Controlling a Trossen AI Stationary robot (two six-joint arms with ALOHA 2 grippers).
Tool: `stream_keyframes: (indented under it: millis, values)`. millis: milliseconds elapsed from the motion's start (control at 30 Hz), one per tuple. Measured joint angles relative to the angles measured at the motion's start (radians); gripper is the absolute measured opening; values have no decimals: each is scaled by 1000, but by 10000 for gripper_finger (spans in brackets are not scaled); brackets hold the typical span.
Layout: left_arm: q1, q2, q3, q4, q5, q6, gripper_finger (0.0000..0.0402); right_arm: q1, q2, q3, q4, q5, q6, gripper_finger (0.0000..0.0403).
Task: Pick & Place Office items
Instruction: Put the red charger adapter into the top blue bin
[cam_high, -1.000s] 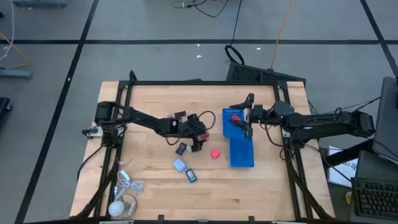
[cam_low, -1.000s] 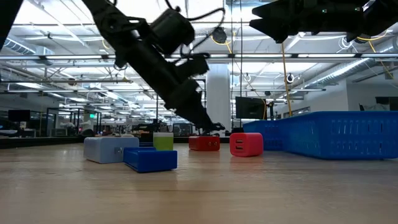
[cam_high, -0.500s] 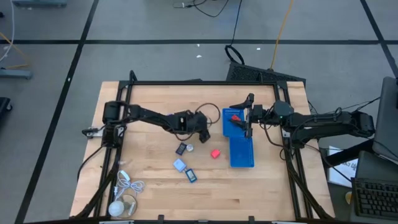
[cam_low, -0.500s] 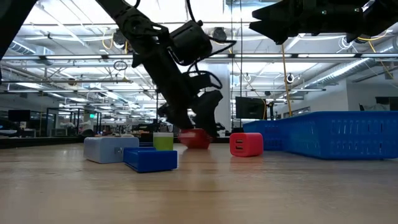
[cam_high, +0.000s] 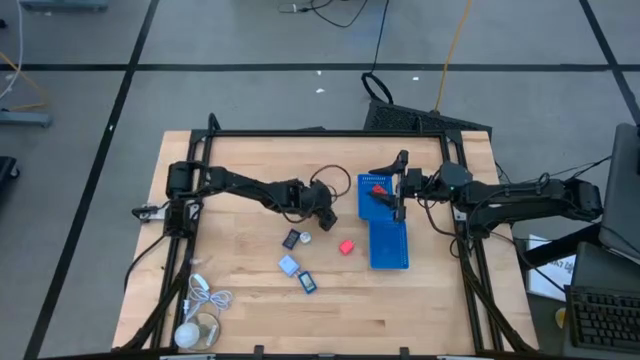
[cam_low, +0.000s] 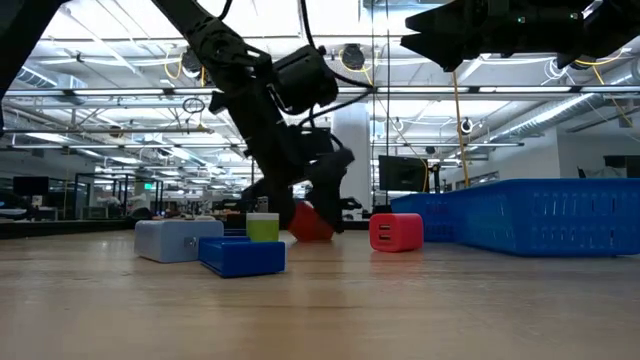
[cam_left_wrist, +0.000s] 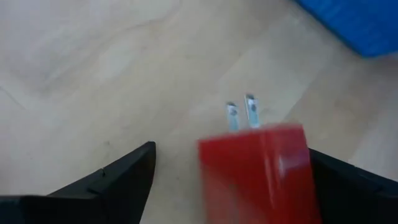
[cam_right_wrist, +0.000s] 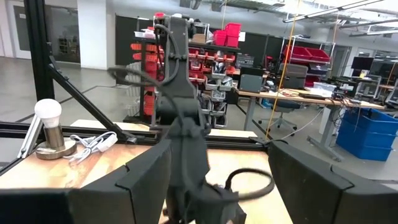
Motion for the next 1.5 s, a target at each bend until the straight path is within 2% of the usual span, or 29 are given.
stream_keyframes:
  millis: [100,233,400,567,733,933,1067,1333,1500]
  values:
    - [19,-18,0,-4,80,-58,351,0,0,0,0,0,-9,254]
    - [14,-36,0,-19,83,16,351,0,0,0,0,0,-16,254]
    - [13,-38,0,-51,80,22,351,0,0,0,-2,0,-10,254]
    - [0,-40,2,-134,39,15,351,0,0,0,-2,0,-14,254]
    - [-6,-40,0,-117,-52,21,351,0,0,0,0,0,-15,254]
    - [-5,-40,1,-90,-49,46,349,0,0,0,0,0,-15,254]
    - [-8,-40,1,-90,-35,49,303,0,0,0,0,0,-15,254]
    - [-13,-38,1,-77,-78,142,116,0,0,-1,0,0,-19,254]
    - [-1,-68,1,-77,-30,258,112,0,0,-1,-21,0,-13,254]
